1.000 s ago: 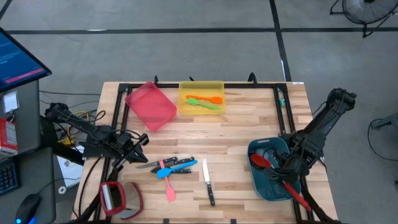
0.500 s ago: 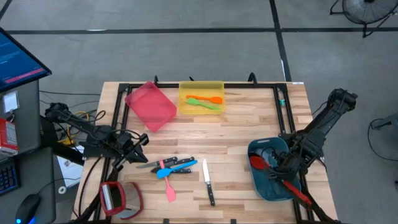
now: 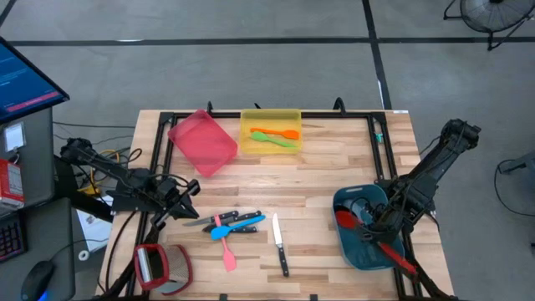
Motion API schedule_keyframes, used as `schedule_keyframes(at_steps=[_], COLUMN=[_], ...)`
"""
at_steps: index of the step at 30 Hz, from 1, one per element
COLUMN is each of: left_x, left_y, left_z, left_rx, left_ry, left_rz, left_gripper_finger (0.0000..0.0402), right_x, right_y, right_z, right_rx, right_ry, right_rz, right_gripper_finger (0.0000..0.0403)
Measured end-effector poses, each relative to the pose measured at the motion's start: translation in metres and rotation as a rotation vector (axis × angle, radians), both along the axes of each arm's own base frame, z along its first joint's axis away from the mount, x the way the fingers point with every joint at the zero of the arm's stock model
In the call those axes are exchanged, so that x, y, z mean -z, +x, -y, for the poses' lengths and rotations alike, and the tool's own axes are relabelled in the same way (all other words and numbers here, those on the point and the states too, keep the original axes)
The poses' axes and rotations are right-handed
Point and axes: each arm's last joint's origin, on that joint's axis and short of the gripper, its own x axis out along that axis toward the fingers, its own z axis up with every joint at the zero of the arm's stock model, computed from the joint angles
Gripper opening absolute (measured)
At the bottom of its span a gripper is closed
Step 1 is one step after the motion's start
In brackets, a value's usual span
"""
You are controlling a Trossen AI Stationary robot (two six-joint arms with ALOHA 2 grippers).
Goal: Pick & Place Kitchen Items
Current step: Put the red serving spoon into the dark blue bin, then put the blue spatula into the yellow bin
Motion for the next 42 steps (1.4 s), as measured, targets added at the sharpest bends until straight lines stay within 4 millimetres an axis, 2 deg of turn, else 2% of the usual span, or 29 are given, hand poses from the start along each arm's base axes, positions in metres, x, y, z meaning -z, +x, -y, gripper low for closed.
schedule_keyframes(at_steps=[7, 11, 21, 27, 30, 33, 42], left_x=[0.0, 0.0, 0.0, 0.0, 0.0, 0.0, 0.0], left_y=[0.0, 0.0, 0.0, 0.0, 0.0, 0.0, 0.0], left_z=[0.0, 0.0, 0.0, 0.0, 0.0, 0.0, 0.0], left_rx=[0.0, 0.0, 0.004, 0.004, 0.003, 0.003, -0.001], left_ry=[0.0, 0.0, 0.001, 0.001, 0.001, 0.001, 0.0], left_rz=[0.0, 0.0, 0.001, 0.001, 0.0, 0.001, 0.0], left_gripper_finger=[0.0008, 0.0008, 0.0008, 0.0008, 0.0008, 0.0008, 0.0008], right_x=[0.0, 0.0, -0.001, -0.011, -0.02, -0.031, -0.063], right_y=[0.0, 0.0, 0.003, 0.006, 0.009, 0.018, 0.069], right_z=[0.0, 0.0, 0.003, 0.012, 0.018, 0.024, 0.043], right_rx=[-0.001, -0.001, 0.008, 0.021, 0.059, 0.1, 0.128], right_ry=[0.0, 0.0, 0.003, 0.067, 0.118, 0.131, 0.104], right_rz=[0.0, 0.0, 0.011, 0.096, 0.181, 0.358, 0.913], right_gripper_finger=[0.0171, 0.0193, 0.0181, 0.0169, 0.0165, 0.0164, 0.0155])
